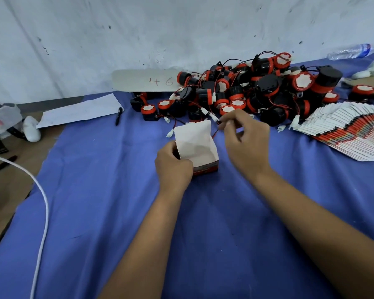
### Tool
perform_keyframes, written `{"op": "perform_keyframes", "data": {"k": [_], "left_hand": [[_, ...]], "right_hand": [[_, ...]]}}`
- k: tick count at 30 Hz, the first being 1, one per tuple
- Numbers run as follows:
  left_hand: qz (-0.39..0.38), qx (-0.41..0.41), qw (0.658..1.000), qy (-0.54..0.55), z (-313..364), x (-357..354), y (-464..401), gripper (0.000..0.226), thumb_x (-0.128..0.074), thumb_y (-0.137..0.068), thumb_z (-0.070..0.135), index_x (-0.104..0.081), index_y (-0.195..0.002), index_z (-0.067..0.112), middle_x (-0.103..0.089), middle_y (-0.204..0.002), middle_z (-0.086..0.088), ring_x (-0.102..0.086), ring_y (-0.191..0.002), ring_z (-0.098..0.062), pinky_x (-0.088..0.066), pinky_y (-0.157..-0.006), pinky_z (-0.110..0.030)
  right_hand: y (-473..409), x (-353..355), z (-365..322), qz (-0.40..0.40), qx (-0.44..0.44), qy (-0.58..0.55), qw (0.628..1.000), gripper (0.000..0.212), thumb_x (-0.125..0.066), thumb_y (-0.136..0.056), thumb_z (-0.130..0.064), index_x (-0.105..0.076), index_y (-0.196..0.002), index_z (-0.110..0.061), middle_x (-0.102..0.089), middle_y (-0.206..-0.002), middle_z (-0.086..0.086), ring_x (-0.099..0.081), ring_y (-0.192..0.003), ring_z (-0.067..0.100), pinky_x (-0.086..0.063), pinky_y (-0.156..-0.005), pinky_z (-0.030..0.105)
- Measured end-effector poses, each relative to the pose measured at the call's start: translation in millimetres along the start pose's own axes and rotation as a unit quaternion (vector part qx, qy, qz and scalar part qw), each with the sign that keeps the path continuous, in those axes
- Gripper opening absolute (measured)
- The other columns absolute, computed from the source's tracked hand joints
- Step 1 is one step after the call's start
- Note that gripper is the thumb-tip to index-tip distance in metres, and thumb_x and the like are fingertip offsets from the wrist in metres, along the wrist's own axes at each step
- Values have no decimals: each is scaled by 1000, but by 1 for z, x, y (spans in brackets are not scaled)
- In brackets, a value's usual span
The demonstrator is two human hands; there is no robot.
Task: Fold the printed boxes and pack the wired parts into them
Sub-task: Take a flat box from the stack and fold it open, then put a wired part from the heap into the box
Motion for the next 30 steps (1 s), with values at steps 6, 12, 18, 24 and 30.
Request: {"op": "perform_keyframes", "data": {"k": [6, 12, 18, 24, 30], "left_hand": [[-21, -2, 1000, 18, 1, -2, 1, 40, -52, -69, -14, -65, -81, 22, -68, -77, 10, -62, -73, -9, -40, -49, -13], [-11, -34, 999, 10, 2, -2, 3, 19, -69, -81, 3, -67, -83, 22, -73, -82, 11, -67, -76, -4, -50, -59, -27], [37, -51, 998, 4, 2, 3, 2, 8, -69, -92, 20, -64, -87, 17, -69, -83, 9, -63, -77, -5, -43, -58, -16], [94, 2, 994, 48, -6, 16, -1, 3, -65, -95, 24, -66, -94, 21, -68, -87, 12, -60, -77, 3, -43, -63, -15], [77, 4, 995, 57, -6, 15, 0, 16, -52, -90, 11, -63, -99, 18, -69, -93, 9, -62, -84, -4, -43, -57, -17]], "right_hand": [[-43, -59, 115, -315, -84, 369, 870, 73, -55, -91, 0, -33, -156, -26, -21, -162, 17, -18, -146, 42, -38, -111, 50], [-61, -76, 125, -364, -8, 451, 815, 78, -65, -92, -17, -27, -156, -41, -24, -156, 7, -21, -143, 32, -26, -110, 61], [-46, -50, 87, -326, -43, 428, 842, 48, -68, -89, -55, -61, -103, -10, -57, -114, 15, -60, -91, 36, -47, -68, 39], [-17, 0, 45, -263, -133, 310, 904, 78, -48, -84, -81, -33, -51, -12, -38, -43, 4, -38, -41, 23, -37, -44, 37], [9, 10, 24, -324, 34, 233, 916, 33, -56, -83, 5, -75, -99, -17, -67, -97, 3, -55, -100, 28, -40, -81, 31]]}}
Point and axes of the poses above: each hand's wrist, its own y-axis away from the middle knuckle, its own x-axis out of the back of the hand, z = x × y, the point moved 8 cm from there along -y, towards the middle knuckle
